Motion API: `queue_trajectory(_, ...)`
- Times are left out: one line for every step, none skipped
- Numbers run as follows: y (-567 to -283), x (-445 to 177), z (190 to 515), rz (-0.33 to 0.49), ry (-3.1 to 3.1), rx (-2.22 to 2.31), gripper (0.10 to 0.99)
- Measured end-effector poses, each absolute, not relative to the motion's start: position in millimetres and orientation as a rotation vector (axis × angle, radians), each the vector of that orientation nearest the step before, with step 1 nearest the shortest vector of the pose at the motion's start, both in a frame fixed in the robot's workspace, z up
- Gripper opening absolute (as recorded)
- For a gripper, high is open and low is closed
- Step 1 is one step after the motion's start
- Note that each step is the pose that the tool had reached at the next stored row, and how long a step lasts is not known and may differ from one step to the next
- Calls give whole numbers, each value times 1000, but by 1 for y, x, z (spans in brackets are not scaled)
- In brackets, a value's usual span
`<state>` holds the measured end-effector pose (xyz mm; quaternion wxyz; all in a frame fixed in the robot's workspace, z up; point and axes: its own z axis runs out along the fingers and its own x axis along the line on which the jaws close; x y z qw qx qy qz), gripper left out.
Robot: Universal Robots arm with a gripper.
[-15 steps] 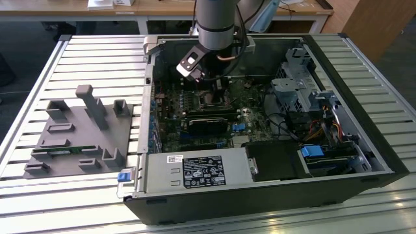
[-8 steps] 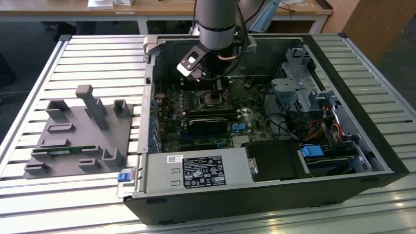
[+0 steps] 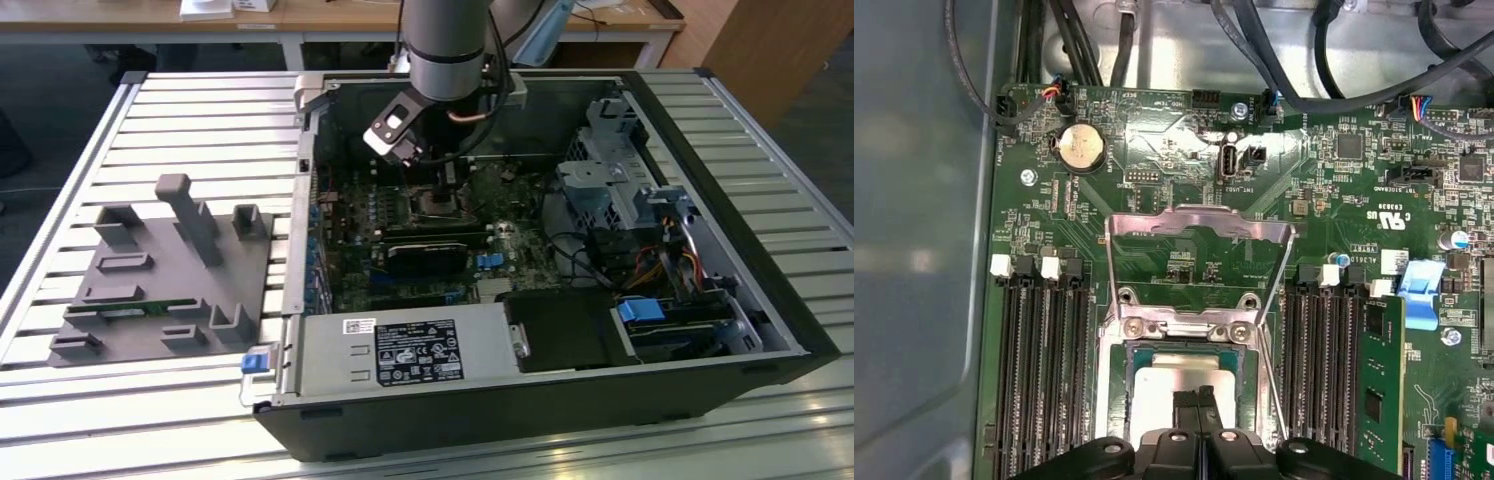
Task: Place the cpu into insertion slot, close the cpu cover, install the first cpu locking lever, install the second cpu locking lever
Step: 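Place the cpu into insertion slot, then close the cpu cover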
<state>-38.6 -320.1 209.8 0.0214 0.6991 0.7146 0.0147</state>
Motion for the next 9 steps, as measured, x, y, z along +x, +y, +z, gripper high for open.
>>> queue_trajectory(-320, -39, 210, 46, 2215, 2167, 106)
queue_trajectory(-320, -39, 210, 48, 2216, 2168, 106)
queue_trajectory(-320, -39, 210, 49, 2216, 2168, 106)
queue_trajectory(-320, -39, 210, 49, 2216, 2168, 106)
queue_trajectory(-320, -39, 210, 49, 2216, 2168, 106)
queue_trajectory(-320, -39, 211, 48, 2216, 2168, 106)
queue_trajectory(-320, -39, 212, 48, 2216, 2168, 106)
queue_trajectory(-320, -39, 212, 48, 2216, 2168, 106)
queue_trajectory(-320, -39, 213, 48, 2216, 2168, 106)
